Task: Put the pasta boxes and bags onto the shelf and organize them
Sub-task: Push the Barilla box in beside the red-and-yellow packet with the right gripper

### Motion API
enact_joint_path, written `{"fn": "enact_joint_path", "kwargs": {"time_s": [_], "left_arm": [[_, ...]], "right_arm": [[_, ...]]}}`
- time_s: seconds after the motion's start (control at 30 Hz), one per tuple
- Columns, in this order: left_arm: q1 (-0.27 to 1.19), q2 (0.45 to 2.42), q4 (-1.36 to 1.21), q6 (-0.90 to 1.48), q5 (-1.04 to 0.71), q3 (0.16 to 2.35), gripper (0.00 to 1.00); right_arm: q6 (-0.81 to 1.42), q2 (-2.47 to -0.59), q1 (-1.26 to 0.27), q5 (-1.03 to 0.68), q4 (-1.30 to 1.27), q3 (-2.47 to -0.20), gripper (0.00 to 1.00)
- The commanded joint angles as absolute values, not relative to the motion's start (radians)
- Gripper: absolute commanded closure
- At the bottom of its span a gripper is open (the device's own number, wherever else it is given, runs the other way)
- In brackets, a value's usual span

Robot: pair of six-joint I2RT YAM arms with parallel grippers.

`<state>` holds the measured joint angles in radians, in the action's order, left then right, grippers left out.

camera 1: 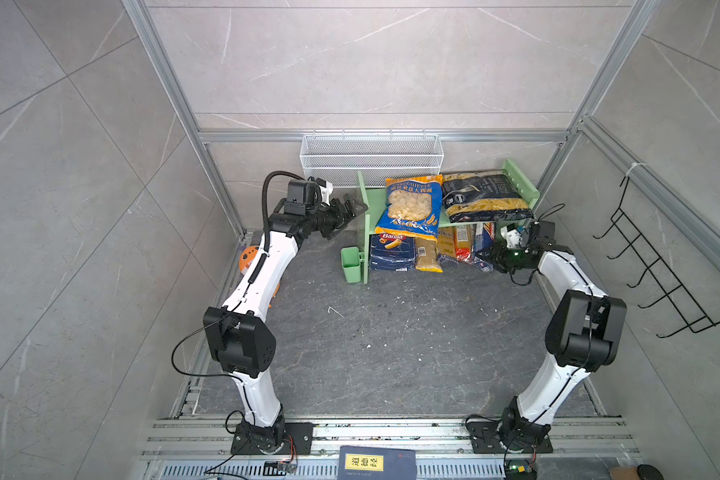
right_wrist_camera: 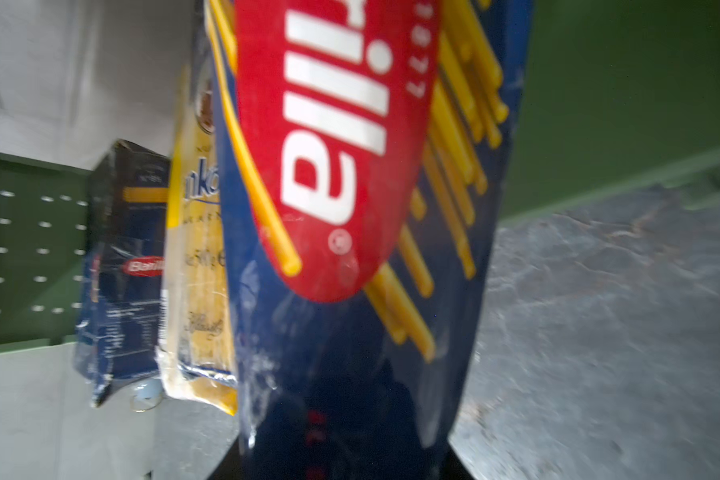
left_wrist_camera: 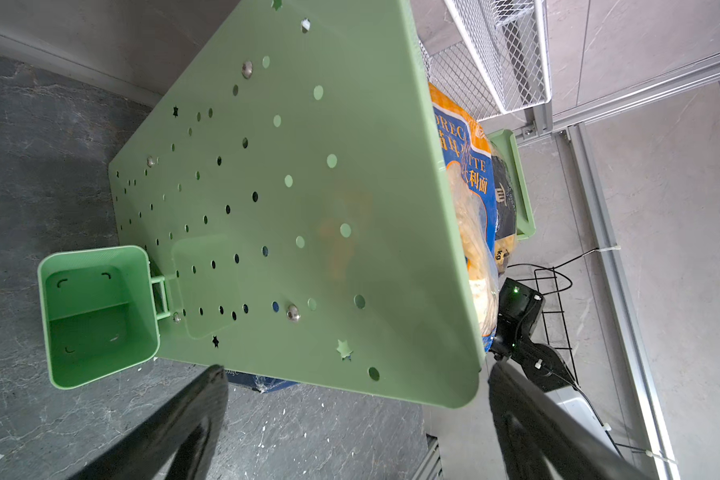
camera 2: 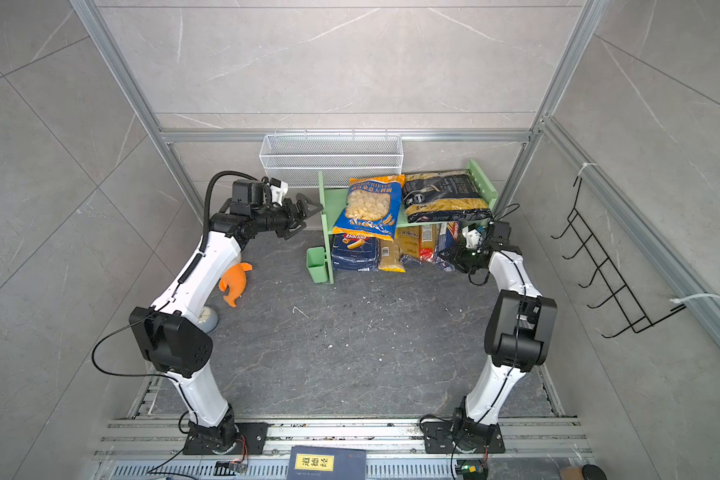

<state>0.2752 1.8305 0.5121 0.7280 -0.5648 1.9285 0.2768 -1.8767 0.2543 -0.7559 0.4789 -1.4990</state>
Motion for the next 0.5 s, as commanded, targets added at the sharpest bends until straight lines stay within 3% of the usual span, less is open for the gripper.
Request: {"fn": "enact_joint_path", "kwargs": {"time_s": [0.0,0.47], "left_arm": [[0.277,1.808,0.537,0.683,-0.561,1.984,0.0],[0.277,1.789,0.535,0.671,-0.572,1.958,0.0]], "right_arm": [[0.384,-1.844,0.245,-0.948,0.182,-1.487,0.7],[0.408,-1.852,0.244,-0.966,0.213,-1.503,0.68]]}}
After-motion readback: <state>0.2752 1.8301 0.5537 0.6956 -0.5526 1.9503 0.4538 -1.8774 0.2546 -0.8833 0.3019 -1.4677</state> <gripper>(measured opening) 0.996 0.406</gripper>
